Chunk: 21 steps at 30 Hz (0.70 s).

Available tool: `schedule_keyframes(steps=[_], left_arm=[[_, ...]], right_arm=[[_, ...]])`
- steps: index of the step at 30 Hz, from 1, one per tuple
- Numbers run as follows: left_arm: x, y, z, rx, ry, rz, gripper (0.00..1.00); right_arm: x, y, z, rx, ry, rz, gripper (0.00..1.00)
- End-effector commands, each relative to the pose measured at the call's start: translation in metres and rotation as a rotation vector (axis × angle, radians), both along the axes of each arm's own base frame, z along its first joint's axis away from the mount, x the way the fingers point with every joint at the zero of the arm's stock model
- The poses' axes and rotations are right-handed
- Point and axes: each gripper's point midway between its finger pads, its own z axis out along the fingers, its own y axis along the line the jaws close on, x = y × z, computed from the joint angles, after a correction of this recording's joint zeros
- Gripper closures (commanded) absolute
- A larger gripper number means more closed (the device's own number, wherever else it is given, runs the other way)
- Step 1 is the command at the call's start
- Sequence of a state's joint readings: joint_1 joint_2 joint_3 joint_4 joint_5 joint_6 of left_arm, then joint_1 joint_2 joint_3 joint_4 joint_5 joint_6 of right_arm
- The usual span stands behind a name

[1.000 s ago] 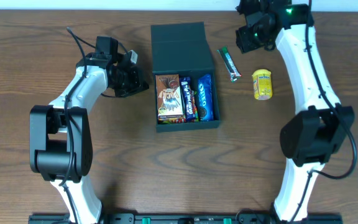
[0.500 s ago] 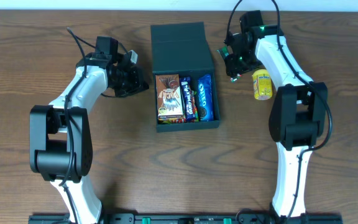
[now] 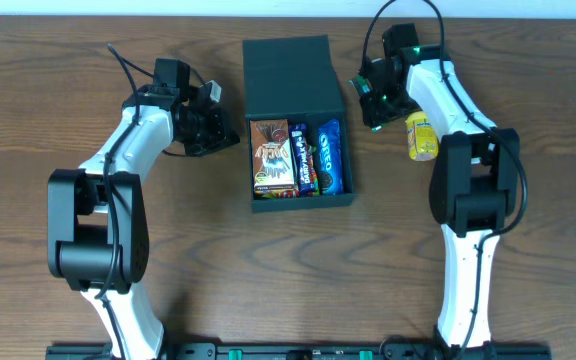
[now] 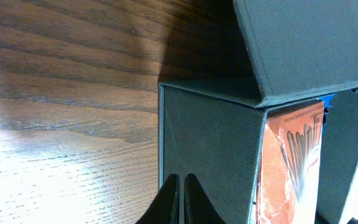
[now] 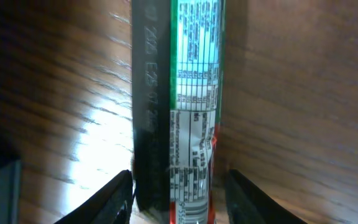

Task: Pack container
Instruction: 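Grasp the green-wrapped bar lengthwise with the right gripper, then carry the green bar with the right gripper and insert it into the box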

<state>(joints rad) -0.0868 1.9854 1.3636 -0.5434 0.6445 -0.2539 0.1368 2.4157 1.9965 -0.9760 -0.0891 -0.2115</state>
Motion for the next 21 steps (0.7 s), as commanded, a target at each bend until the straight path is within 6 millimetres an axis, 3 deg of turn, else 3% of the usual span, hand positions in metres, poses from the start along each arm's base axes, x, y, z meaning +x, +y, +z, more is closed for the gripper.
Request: schedule_keyframes(steps=[1,10,15,21], left_arm=[[-0.003,0.002,-0.004,0.003,0.003,-0.013,0.94],[-0.003,0.002,-0.004,0.003,0.002,-0.013,0.94],[-0.003,0.002,-0.004,0.003,0.002,-0.013,0.94],[-0.003,0.002,-0.004,0.003,0.002,-0.013,0.94]], right_arm=[[-0.002,0.003,-0.008,-0.004,0.015,0.003,0.55],[-0.002,0.003,-0.008,-0.004,0.016,0.002,0.75],[-0.005,0.002,-0.007,-0.002,0.033,-0.024,0.81],[-0.008,0.003,0.015,0.002,0.026,-0.039,0.87]])
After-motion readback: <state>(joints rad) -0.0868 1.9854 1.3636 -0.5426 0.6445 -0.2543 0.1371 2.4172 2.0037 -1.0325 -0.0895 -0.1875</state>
